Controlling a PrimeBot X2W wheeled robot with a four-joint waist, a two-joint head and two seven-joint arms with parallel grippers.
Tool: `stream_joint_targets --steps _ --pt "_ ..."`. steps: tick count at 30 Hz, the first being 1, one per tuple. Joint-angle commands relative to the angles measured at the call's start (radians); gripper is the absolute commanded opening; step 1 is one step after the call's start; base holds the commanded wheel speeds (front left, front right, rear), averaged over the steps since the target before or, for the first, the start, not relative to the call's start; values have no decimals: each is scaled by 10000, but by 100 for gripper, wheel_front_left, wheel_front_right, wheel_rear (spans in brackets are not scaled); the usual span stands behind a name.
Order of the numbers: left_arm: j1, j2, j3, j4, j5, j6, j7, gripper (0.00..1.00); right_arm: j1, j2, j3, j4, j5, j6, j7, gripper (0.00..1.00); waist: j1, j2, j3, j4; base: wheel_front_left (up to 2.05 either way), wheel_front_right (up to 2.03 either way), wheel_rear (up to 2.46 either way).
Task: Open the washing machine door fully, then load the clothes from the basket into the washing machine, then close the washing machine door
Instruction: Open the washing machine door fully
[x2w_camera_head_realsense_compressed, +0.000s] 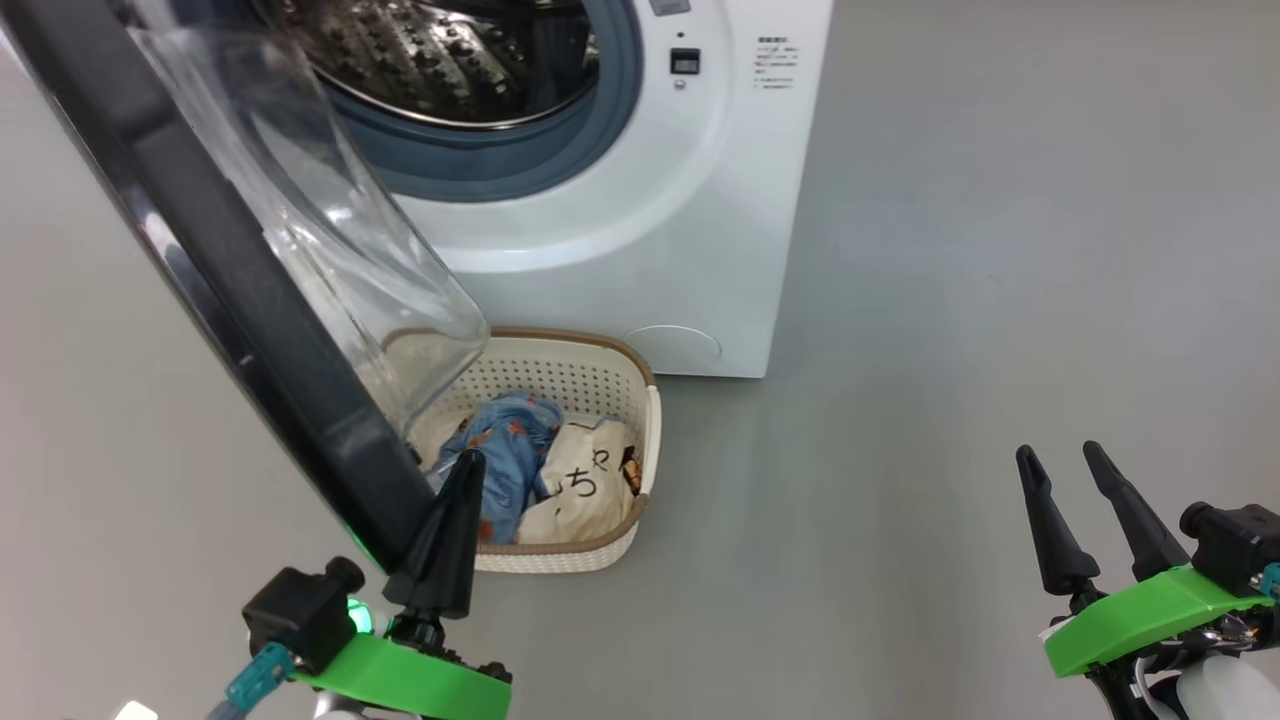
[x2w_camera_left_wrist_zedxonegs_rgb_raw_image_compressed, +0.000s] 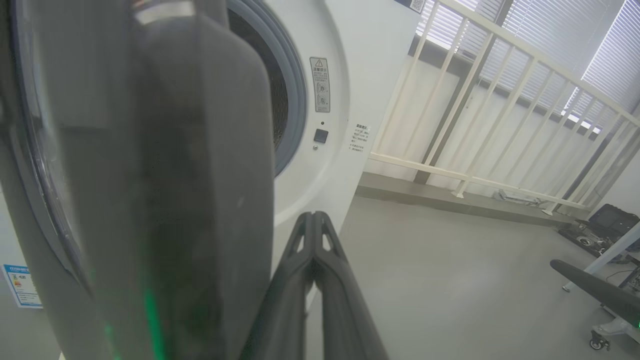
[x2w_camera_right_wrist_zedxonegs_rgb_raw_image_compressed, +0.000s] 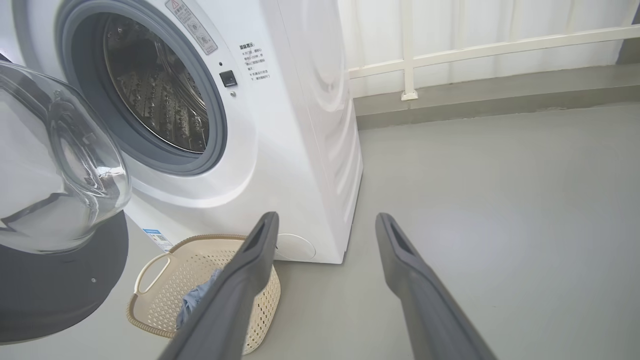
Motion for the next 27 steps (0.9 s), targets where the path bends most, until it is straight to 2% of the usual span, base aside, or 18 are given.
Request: stream_joint_targets --steps 1,14,27 --pt "-144 329 652 -248 38 175 -64 0 -204 -220 176 -265 -113 56 -122 100 0 0 -23 226 0 0 0" --pt "407 337 850 -326 495 352 -64 0 -76 -349 288 -255 -86 56 -122 100 0 0 -292 1315 0 0 0" --pt "584 610 1222 -140 862 931 -65 0 -24 -401 141 -304 -103 56 -122 100 0 0 -368 2054 0 0 0"
